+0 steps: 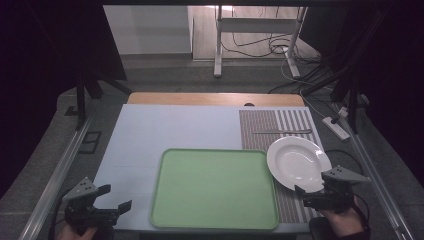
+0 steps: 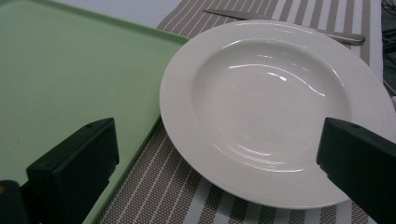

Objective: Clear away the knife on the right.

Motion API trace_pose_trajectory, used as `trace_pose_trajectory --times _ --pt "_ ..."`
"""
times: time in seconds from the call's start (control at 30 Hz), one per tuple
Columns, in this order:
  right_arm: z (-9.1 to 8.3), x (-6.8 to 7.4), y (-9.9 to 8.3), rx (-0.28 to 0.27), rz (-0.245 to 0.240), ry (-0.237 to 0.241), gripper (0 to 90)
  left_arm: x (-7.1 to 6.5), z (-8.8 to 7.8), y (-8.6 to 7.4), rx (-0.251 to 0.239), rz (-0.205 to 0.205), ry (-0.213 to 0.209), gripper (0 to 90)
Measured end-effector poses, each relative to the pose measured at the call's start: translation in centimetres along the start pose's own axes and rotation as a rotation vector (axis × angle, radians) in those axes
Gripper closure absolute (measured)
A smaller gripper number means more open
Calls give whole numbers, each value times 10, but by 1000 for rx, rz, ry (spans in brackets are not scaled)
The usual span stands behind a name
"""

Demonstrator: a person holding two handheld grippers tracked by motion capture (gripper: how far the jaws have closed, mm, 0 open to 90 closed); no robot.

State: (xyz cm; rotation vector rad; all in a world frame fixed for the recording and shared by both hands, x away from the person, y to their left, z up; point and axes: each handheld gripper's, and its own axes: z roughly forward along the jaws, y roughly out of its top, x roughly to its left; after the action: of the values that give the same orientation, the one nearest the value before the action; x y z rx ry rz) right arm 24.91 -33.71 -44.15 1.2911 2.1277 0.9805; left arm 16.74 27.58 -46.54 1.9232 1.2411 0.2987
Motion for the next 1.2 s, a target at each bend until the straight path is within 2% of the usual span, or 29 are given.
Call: trace_pose_trajectory --times 0.57,1.2 --pt "4 1 2 40 -10 23 1 1 -1 -1 -5 -11 0 43" --pt "3 2 1 61 -32 21 1 2 2 2 -3 -8 -8 42"
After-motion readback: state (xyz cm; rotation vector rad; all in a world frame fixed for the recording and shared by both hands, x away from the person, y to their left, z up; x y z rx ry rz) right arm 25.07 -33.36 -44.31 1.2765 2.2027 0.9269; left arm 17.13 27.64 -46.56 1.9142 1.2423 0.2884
